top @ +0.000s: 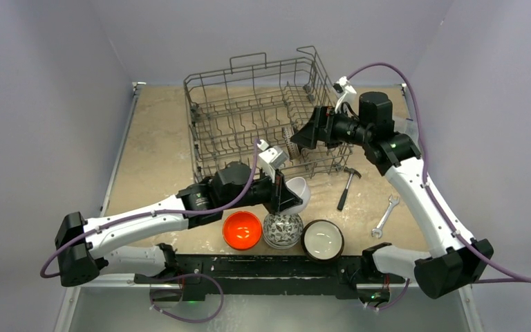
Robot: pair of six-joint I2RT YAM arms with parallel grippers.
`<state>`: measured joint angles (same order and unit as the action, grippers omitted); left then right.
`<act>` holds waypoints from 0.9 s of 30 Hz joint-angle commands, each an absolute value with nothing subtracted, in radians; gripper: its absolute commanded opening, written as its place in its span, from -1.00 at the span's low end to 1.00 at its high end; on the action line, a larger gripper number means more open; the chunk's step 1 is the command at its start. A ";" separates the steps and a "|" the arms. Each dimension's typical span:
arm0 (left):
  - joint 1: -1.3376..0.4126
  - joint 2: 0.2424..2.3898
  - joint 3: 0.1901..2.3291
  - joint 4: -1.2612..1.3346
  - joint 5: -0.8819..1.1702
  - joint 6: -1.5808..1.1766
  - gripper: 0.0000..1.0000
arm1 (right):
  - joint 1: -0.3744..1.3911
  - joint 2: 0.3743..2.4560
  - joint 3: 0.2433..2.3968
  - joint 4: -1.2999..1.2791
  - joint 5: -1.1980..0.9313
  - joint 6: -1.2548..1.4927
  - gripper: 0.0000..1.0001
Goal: Load the bowls into the dish rack
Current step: Place the bowl in the dish rack.
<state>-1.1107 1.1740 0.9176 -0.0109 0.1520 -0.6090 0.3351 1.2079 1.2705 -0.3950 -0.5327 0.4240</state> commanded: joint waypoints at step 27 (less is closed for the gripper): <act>-0.603 1.104 0.940 0.315 0.315 -0.572 -1.00 | 0.390 1.225 1.176 0.059 -0.722 0.815 0.97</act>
<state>-0.6079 1.1469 0.9302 0.2028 0.2775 -0.6449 0.3450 1.1934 1.1904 -0.1295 -0.6582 0.7067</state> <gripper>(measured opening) 0.023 0.986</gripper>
